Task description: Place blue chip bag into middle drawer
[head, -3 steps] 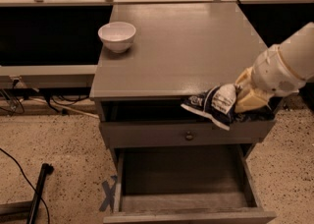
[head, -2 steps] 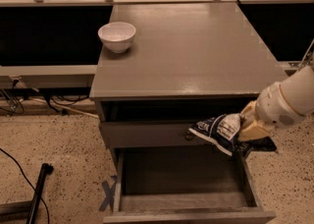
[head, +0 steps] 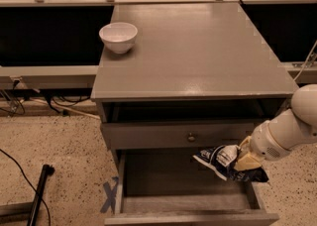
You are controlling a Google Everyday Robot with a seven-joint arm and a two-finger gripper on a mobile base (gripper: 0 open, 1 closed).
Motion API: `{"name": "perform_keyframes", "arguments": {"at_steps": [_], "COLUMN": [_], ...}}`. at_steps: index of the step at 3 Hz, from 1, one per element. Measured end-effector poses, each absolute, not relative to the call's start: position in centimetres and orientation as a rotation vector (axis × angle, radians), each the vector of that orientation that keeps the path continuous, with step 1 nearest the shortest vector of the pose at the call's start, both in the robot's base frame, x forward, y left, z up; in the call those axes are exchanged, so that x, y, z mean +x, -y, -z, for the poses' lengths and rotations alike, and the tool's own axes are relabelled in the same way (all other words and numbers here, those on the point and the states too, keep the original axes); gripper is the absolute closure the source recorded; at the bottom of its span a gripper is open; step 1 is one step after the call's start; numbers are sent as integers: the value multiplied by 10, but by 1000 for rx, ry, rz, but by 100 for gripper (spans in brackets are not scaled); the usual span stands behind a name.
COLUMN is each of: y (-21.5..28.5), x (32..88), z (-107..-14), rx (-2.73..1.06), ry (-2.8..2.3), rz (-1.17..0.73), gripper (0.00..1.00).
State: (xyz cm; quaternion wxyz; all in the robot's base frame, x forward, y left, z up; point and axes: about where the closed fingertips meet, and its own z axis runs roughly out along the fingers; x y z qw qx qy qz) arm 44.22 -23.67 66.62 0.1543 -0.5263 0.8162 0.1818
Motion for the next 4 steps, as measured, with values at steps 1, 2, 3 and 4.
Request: {"name": "perform_keyframes", "arguments": {"at_steps": [1,2,3,4], "y": [240,241,240,236], "x": [443,444,441,436], "z": [-628,-601,-575,-543], "rx": [-1459,-1436,-1400,-1290], "ry": [-2393,-2428,-2441,-2437], "rz": [-561,-595,-643,-687], "gripper": [61,38,15,0]}}
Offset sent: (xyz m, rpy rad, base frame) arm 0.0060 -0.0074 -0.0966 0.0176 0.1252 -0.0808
